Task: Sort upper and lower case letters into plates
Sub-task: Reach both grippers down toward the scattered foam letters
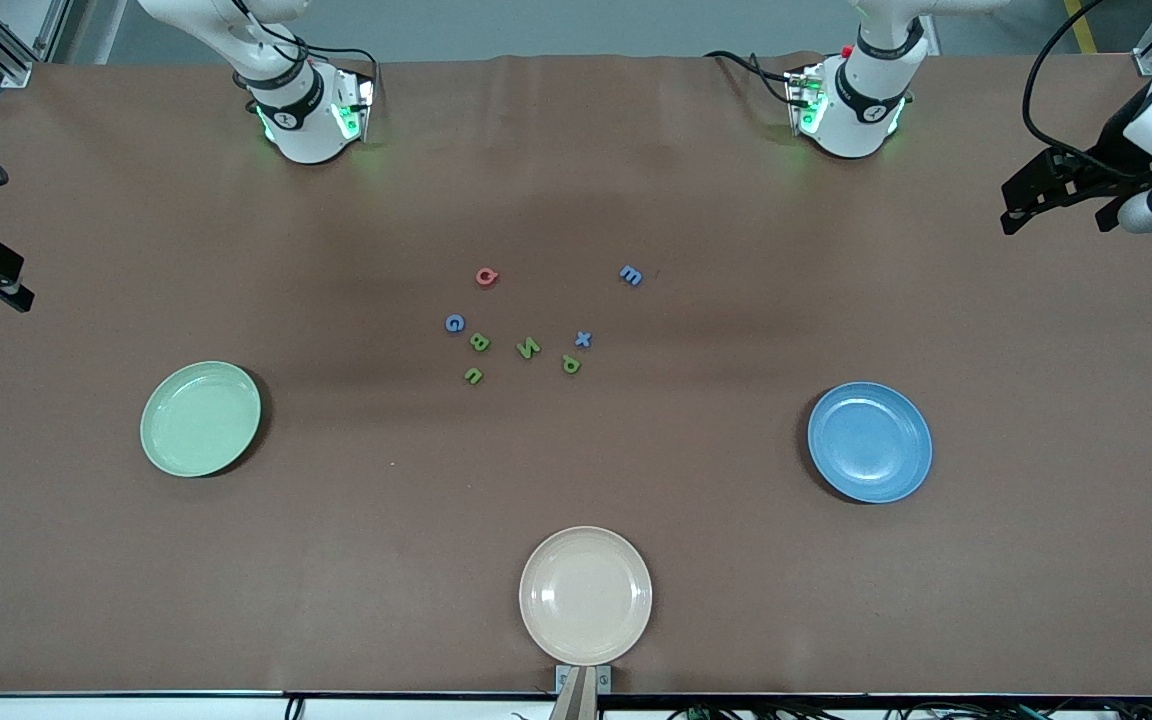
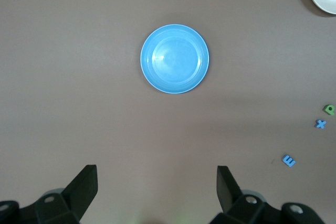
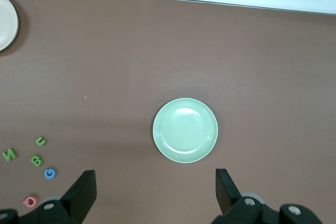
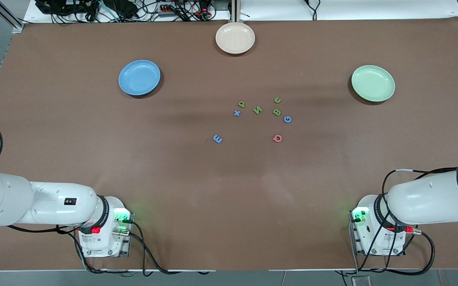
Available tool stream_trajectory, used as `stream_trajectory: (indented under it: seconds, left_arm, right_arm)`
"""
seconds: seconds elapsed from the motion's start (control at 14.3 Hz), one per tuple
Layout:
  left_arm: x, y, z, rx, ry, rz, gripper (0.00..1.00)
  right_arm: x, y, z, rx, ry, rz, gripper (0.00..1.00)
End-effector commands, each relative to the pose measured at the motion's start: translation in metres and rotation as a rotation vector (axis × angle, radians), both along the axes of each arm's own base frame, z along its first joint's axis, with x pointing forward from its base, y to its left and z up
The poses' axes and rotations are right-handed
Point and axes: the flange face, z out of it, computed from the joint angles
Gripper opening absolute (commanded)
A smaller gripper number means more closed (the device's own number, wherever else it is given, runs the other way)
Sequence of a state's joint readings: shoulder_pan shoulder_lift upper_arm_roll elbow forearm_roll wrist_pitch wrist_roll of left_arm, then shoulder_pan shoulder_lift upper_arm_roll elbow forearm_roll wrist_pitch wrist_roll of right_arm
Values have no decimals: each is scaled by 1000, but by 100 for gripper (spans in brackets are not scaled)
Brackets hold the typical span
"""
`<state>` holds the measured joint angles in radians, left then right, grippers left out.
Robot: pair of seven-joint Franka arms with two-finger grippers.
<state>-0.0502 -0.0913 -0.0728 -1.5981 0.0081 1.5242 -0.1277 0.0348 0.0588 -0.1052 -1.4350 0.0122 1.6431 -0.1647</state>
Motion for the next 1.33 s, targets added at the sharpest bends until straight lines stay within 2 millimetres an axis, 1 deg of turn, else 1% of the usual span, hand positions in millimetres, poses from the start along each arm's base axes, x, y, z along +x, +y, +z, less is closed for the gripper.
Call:
stream_trajectory:
  seconds: [0.0, 0.07, 0.21, 0.28, 0.35, 0.42, 0.49, 0.56, 0.63, 0.7, 0.77, 0.84, 0.91, 0.98, 1.05, 1.12, 1.19, 1.26]
  left_arm:
    - [1, 0, 1, 5, 3, -18, 100]
    - [4, 0, -3, 5, 11, -15, 100]
    - [6, -1, -5, 5, 14, -18, 100]
    - [10, -4, -11, 10, 23, -27, 100]
    - [14, -13, -17, 9, 33, -43, 100]
    - [23, -19, -17, -2, 30, -33, 100]
    - [33, -46, -31, -5, 47, -71, 100]
    - [36, -82, -48, -2, 70, -92, 100]
    - [41, -112, -61, -5, 65, -48, 100]
    - [46, -141, -75, -11, 62, 29, 100]
    - [47, -178, -93, -17, 63, 64, 100]
    - [49, -214, -115, -20, 67, 100, 100]
    - [47, -247, -135, -20, 73, 144, 100]
    - [48, -266, -155, -20, 88, 206, 100]
    - [47, -288, -180, -15, 102, 257, 100]
    - [45, -309, -202, -14, 109, 308, 100]
    - [45, -322, -224, -13, 120, 369, 100]
    - [38, -344, -246, -12, 122, 430, 100]
  right_arm:
    - [1, -2, 2, -8, -5, 8, 100]
    - [0, -2, 4, -8, -8, 6, 100]
    - [0, -1, 4, -5, -8, 7, 100]
    - [1, 0, 2, -2, -5, 8, 100]
    - [1, 4, 2, 1, -6, 12, 100]
    - [1, 10, 2, 2, -6, 15, 100]
    - [4, 17, -2, 5, -1, 26, 100]
    - [8, 27, -9, 6, 9, 41, 100]
    - [12, 39, -15, 2, 20, 62, 100]
    - [16, 56, -25, -4, 37, 91, 100]
    - [21, 71, -37, -8, 57, 112, 100]
    - [26, 88, -50, -9, 77, 128, 100]
    - [32, 108, -66, -12, 102, 136, 100]
    - [35, 118, -79, -11, 116, 145, 100]
    - [35, 128, -96, -6, 149, 158, 100]
    - [32, 142, -115, -9, 181, 180, 100]
    - [32, 151, -134, -10, 195, 183, 100]
    - [30, 156, -156, -11, 204, 176, 100]
